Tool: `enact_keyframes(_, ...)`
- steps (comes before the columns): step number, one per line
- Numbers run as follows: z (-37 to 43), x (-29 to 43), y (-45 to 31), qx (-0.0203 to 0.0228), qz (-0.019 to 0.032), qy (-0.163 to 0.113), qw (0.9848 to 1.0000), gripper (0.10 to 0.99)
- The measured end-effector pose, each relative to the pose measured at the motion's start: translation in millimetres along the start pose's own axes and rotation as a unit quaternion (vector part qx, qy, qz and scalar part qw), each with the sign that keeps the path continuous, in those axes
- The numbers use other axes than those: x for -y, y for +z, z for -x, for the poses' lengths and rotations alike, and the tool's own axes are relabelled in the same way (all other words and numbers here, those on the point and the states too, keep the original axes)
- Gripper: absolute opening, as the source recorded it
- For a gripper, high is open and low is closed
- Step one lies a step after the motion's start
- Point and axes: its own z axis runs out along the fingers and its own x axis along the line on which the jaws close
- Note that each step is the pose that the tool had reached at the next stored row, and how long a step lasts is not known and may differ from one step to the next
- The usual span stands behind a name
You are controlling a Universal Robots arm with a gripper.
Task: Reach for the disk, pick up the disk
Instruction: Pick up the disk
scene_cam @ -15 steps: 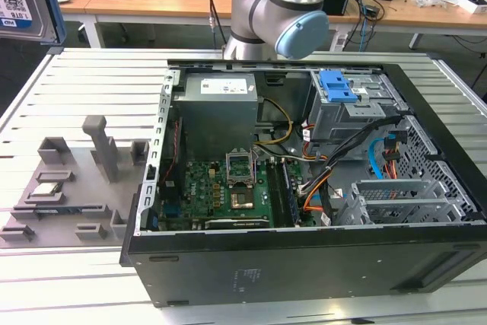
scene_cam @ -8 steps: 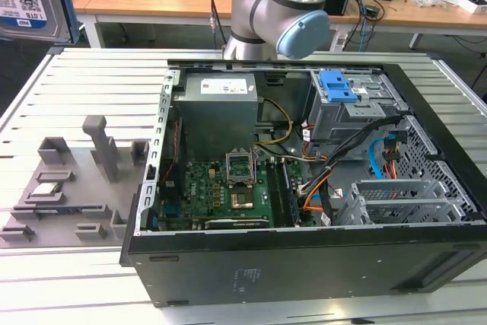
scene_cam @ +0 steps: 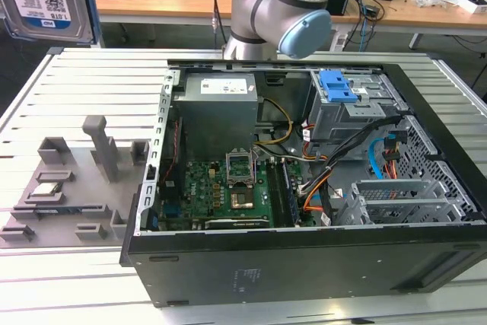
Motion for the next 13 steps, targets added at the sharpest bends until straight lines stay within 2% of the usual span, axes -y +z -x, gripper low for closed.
enact_keyframes(7, 0.7, 21.3, -1.0, -0.0001, 0.0000, 0.000, 1.0000, 0.365)
enact_keyframes(8, 1.1, 33.0, -1.5, -0.0002, 0.0000, 0.000, 1.0000, 0.365)
enact_keyframes(9, 1.6, 47.8, -2.2, -0.0005, 0.0000, 0.000, 1.0000, 0.365)
enact_keyframes(10, 1.8, 54.0, -2.4, -0.0005, 0.0000, 0.000, 1.0000, 0.365)
enact_keyframes(13, 2.1, 63.1, -2.9, -0.0006, 0.0001, 0.000, 1.0000, 0.365)
